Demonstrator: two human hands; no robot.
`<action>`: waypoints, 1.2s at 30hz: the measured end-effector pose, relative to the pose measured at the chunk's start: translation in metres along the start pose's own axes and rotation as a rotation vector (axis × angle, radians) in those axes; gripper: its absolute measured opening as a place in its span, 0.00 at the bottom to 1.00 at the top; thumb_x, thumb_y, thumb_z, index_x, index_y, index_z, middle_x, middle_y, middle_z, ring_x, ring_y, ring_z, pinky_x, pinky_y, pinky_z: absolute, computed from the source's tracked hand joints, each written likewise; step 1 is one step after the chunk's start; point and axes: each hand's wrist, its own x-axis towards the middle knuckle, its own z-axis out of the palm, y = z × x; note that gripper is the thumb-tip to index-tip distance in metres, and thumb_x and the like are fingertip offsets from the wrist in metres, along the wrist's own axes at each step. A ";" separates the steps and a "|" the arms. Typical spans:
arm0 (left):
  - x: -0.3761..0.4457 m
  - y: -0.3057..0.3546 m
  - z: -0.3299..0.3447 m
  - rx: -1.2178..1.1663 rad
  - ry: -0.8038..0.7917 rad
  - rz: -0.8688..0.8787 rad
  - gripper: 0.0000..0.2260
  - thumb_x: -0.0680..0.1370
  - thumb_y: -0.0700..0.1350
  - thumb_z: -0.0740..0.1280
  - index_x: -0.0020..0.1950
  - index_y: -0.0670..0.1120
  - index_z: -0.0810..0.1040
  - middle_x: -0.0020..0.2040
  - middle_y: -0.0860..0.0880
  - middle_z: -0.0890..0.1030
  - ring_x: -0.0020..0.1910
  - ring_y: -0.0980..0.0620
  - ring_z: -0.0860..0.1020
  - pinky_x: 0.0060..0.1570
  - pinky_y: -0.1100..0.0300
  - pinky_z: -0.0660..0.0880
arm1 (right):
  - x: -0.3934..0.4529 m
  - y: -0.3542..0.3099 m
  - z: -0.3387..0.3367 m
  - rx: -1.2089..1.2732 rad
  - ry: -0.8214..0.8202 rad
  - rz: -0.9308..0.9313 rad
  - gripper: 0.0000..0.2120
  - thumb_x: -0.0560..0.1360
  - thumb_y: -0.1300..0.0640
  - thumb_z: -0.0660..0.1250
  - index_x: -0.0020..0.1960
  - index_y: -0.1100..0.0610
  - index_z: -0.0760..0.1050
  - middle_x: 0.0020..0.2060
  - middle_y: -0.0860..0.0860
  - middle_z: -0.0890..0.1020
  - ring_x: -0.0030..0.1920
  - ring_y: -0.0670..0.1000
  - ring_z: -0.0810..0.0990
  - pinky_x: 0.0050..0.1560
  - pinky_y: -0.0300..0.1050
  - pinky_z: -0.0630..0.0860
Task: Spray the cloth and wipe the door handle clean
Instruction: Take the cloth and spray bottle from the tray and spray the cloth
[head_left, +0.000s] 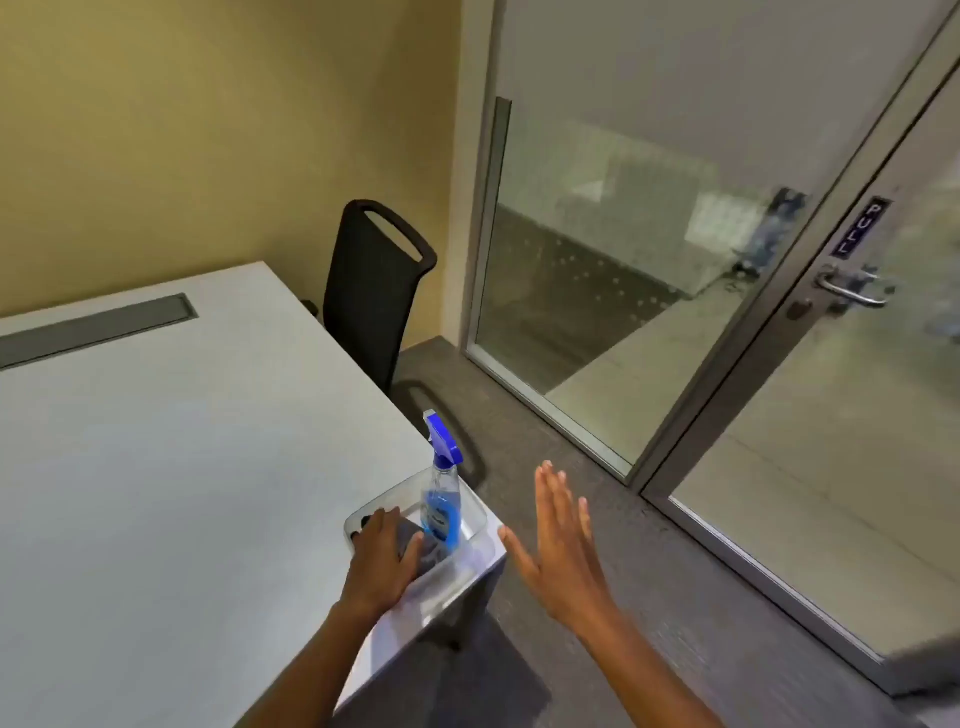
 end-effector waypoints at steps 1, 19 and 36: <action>0.006 -0.002 0.001 -0.004 0.017 -0.017 0.28 0.82 0.56 0.62 0.78 0.46 0.63 0.79 0.45 0.64 0.77 0.44 0.65 0.74 0.51 0.66 | 0.006 -0.004 0.003 0.004 -0.004 -0.005 0.40 0.77 0.33 0.48 0.77 0.50 0.29 0.78 0.47 0.34 0.77 0.48 0.34 0.76 0.52 0.36; 0.086 0.020 0.027 0.036 0.061 -0.628 0.33 0.77 0.62 0.64 0.73 0.41 0.64 0.72 0.37 0.68 0.71 0.37 0.69 0.69 0.45 0.70 | 0.061 0.009 0.034 0.164 -0.073 0.054 0.39 0.77 0.33 0.50 0.78 0.47 0.35 0.78 0.45 0.35 0.78 0.47 0.37 0.76 0.51 0.38; 0.095 0.037 0.063 0.105 0.248 -0.811 0.31 0.75 0.55 0.72 0.68 0.39 0.64 0.69 0.34 0.70 0.67 0.35 0.71 0.69 0.42 0.71 | 0.061 0.076 0.042 0.325 -0.122 0.138 0.36 0.74 0.27 0.49 0.76 0.36 0.38 0.76 0.37 0.34 0.77 0.42 0.42 0.77 0.58 0.52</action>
